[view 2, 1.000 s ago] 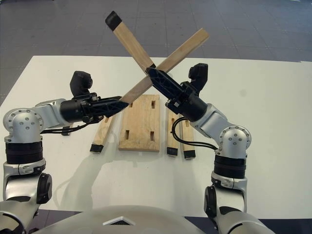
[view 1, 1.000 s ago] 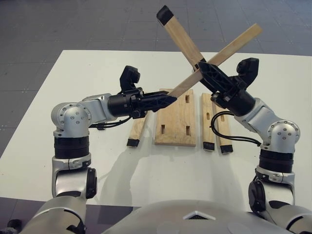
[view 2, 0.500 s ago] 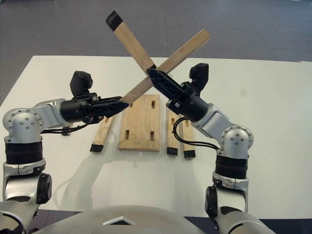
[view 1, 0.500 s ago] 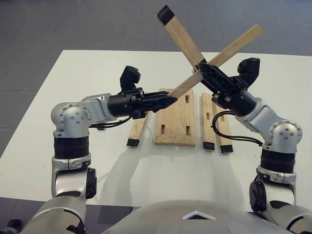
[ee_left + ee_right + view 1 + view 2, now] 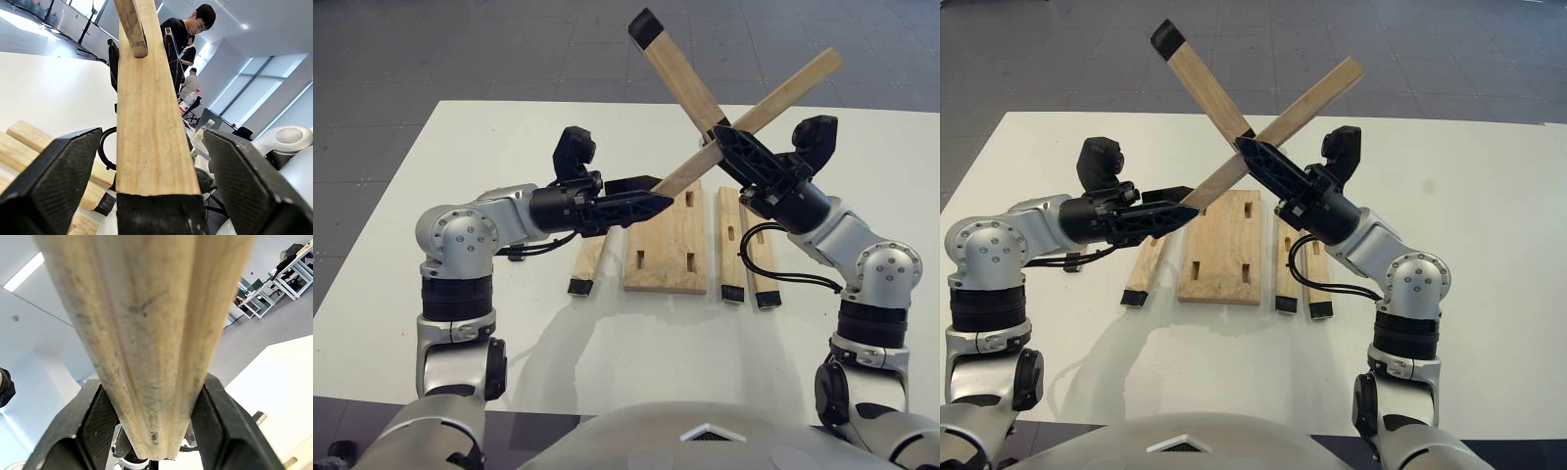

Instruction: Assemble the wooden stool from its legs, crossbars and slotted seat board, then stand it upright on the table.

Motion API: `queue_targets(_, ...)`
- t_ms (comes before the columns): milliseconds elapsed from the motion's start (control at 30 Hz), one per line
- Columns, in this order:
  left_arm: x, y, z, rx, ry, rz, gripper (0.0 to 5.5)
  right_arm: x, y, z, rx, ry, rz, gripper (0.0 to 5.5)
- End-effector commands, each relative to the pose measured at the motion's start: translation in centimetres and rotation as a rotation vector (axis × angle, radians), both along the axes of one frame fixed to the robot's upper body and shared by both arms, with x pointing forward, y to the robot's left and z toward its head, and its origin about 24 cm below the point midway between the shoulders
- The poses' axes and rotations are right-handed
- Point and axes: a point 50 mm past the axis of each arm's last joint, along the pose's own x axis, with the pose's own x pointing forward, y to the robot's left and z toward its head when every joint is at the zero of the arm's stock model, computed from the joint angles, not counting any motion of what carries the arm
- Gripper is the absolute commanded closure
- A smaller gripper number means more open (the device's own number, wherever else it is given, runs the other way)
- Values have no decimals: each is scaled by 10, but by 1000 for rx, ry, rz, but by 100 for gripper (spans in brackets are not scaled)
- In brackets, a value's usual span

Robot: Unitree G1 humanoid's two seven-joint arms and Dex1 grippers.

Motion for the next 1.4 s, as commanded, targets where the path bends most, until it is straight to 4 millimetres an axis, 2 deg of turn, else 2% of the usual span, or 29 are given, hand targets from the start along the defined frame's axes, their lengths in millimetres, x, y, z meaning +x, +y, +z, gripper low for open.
queue_targets(33,6,21,4,7,-8,83,141,-3,-5,1,-12,-15,6,346)
queue_targets(167,9,49,23,-27,-67,196,141,-3,-14,-6,-60,1,-16,346)
queue_targets(267,14,60,18,172,-189,328,141,-3,-27,-12,-136,-7,-54,346)
queue_targets(333,11,49,-2,374,-286,364,141,-1,-38,-11,-212,-43,-111,346)
queue_targets(433,-1,28,-52,747,-577,309,141,5,-49,-4,-281,-100,-185,346)
queue_targets(533,-16,12,-79,830,-717,227,141,10,-49,0,-317,-129,-201,346)
queue_targets(700,-21,10,-102,984,-884,130,141,11,-41,0,-326,-148,-182,346)
queue_targets(900,-16,13,-103,1049,-944,154,141,7,-36,-4,-326,-144,-167,346)
queue_targets(1000,-20,17,-108,1122,-982,76,141,6,-35,-4,-326,-144,-164,346)
queue_targets(1100,-21,26,-112,1272,-1149,-123,141,7,-34,-2,-335,-157,-170,346)
queue_targets(1200,-19,41,-107,1378,-1220,-260,141,9,-36,-1,-394,-199,-196,346)
queue_targets(1400,-13,53,-100,1392,-1232,-307,141,28,-35,-17,-558,-261,-224,346)
